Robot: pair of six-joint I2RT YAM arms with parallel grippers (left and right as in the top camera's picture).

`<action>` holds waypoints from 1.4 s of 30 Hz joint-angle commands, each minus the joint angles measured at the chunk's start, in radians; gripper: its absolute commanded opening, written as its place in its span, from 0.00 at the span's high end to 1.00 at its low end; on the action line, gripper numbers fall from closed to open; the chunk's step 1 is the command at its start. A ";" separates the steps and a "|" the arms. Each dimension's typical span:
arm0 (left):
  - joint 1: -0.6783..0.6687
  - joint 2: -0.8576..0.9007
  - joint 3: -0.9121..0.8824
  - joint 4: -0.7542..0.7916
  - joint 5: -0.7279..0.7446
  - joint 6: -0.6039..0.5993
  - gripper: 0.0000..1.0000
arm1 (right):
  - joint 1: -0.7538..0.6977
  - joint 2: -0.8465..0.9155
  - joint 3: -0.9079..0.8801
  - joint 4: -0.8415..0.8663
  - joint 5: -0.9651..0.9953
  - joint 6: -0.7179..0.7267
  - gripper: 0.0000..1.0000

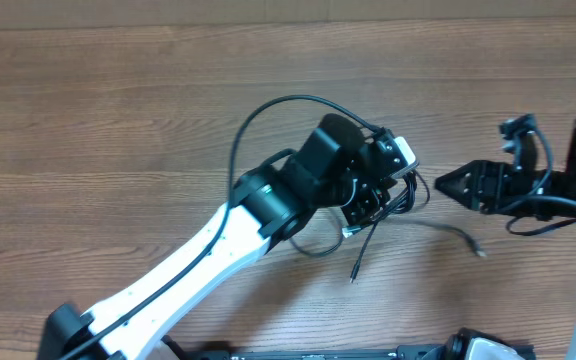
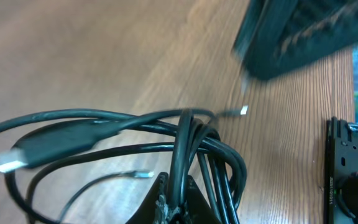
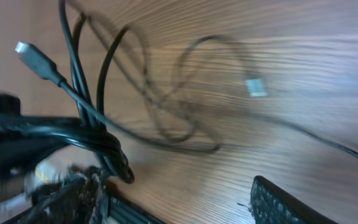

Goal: Untangle cables

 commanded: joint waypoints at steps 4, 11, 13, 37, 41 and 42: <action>0.000 -0.131 0.005 -0.035 -0.146 0.049 0.96 | 0.182 -0.061 0.003 -0.005 -0.075 -0.139 0.31; 0.000 -0.177 0.005 -0.039 -0.163 0.048 0.96 | 0.211 -0.101 0.003 0.003 -0.069 -0.135 0.49; 0.000 -0.188 0.005 -0.038 -0.163 0.047 0.96 | 0.211 -0.101 0.003 0.002 -0.070 -0.134 0.49; 0.000 -0.211 0.005 0.044 -0.312 -0.434 0.96 | 0.211 -0.101 0.003 0.024 -0.283 -0.220 0.96; 0.000 -0.211 0.005 0.040 -0.473 -0.649 0.96 | 0.211 -0.101 0.003 0.008 -0.283 -0.221 0.96; 0.001 -0.211 0.005 0.040 -0.510 -0.710 0.96 | 0.211 -0.101 0.003 0.002 -0.283 -0.221 0.96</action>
